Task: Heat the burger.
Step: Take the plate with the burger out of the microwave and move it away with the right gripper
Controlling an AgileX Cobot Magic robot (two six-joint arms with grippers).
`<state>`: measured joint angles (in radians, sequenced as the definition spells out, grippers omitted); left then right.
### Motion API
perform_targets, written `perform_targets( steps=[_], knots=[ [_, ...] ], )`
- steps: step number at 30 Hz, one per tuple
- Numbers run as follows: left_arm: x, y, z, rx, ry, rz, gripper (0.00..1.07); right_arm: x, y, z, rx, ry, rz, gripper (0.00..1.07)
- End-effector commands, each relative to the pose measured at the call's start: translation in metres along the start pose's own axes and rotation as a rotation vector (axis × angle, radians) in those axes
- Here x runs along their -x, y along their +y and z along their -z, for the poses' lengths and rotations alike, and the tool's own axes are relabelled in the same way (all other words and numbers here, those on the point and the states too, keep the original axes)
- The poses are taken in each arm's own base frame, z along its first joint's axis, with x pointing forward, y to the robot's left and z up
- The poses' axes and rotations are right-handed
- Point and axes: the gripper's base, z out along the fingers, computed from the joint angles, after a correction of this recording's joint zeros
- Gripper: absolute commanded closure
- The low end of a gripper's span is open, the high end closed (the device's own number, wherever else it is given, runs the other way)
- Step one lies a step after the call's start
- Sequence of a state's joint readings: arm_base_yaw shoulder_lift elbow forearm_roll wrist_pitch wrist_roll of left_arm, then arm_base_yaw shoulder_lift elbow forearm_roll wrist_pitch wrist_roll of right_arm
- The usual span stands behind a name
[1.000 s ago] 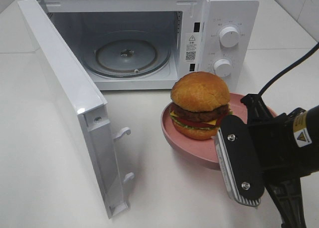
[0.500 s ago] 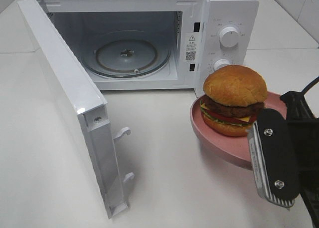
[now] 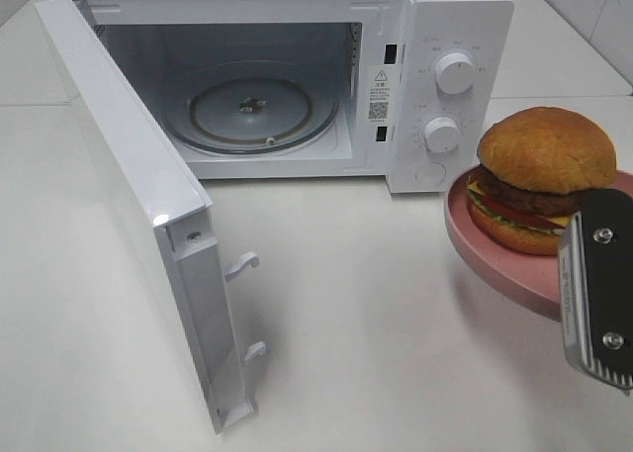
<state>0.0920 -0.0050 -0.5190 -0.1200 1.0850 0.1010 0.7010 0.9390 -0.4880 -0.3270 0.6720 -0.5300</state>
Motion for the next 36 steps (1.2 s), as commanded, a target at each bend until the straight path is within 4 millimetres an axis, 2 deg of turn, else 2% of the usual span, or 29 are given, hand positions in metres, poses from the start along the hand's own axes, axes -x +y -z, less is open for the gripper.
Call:
perform_targets(
  steps=[1,6,11,25,36],
  knots=[
    [0.0,-0.001,0.001,-0.003,-0.023,0.008,0.07,0.0,-0.005,0.004,-0.061,-0.01,0.004,1.07],
    [0.0,-0.001,0.001,-0.003,-0.023,0.008,0.07,-0.004,-0.008,0.004,-0.092,0.034,-0.054,1.07],
    [0.0,-0.001,0.001,-0.003,-0.023,0.008,0.07,-0.01,-0.013,0.005,-0.152,0.088,-0.188,1.07],
    [0.0,-0.001,0.001,-0.003,-0.023,0.008,0.07,-0.014,-0.018,0.006,-0.219,0.104,-0.368,1.07],
    [0.0,-0.001,0.001,-0.003,-0.023,0.008,0.07,-0.023,-0.021,-0.002,-0.272,0.273,-0.504,1.07]
  ],
)
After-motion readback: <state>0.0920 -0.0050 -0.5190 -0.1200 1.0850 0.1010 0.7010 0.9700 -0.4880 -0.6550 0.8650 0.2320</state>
